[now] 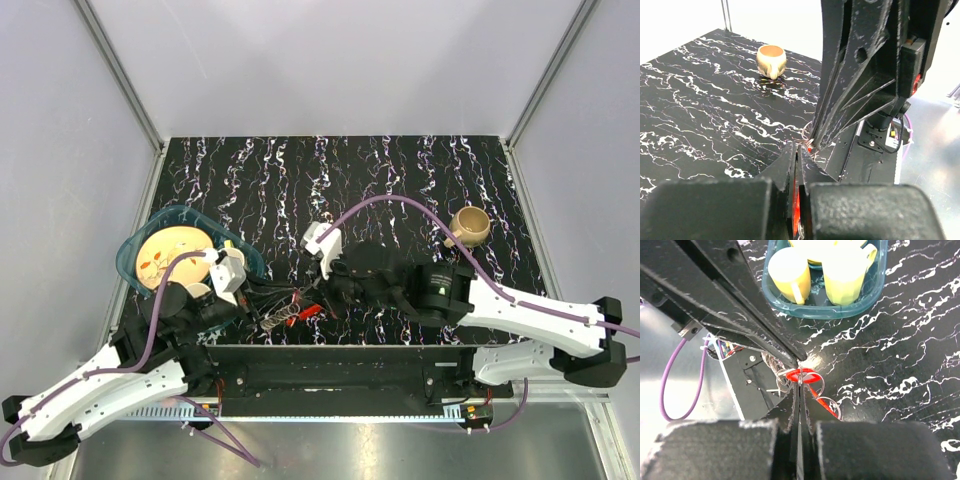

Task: Remove the keys from the keyring

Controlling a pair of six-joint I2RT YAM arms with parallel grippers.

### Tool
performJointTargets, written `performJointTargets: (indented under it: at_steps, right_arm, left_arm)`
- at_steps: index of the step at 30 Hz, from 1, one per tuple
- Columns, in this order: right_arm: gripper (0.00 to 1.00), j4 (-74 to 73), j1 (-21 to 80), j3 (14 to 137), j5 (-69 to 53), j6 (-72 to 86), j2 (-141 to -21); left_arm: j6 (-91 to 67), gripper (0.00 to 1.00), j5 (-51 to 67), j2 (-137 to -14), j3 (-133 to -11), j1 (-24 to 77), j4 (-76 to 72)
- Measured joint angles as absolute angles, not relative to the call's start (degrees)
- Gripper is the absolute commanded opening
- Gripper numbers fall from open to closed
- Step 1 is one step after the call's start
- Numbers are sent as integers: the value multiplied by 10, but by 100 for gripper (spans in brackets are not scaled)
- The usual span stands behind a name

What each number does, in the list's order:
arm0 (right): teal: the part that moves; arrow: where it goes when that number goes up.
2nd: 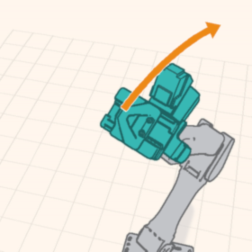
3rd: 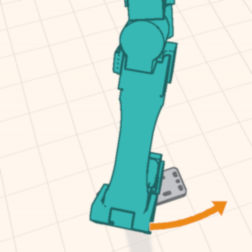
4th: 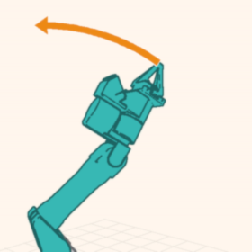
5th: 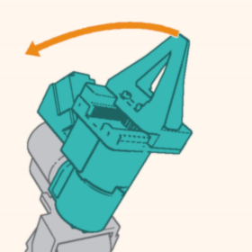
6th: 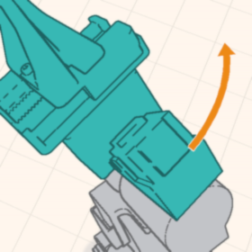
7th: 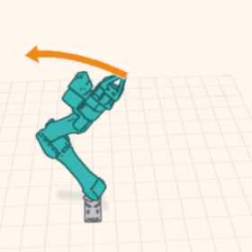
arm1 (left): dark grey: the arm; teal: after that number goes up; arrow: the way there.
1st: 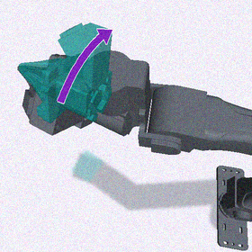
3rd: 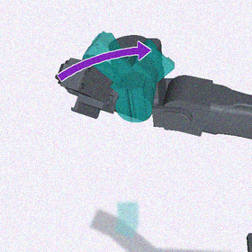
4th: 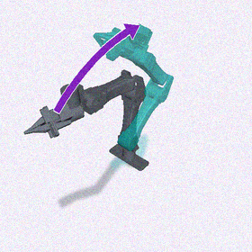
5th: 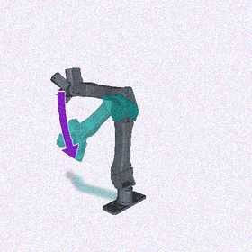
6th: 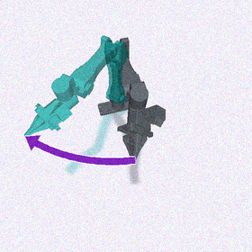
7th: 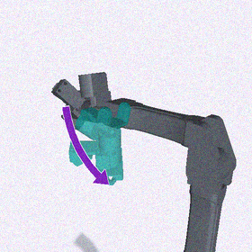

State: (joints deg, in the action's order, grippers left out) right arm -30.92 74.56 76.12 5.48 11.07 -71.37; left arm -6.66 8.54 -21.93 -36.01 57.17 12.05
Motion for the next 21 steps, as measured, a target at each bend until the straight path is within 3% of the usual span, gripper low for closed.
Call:
performJointTargets:
  at_steps: [21]
  right_arm:
    - [0,-213,747,646,24,1,-562]
  left_arm:
    - [-172,0,51,-202,-358,571,111]
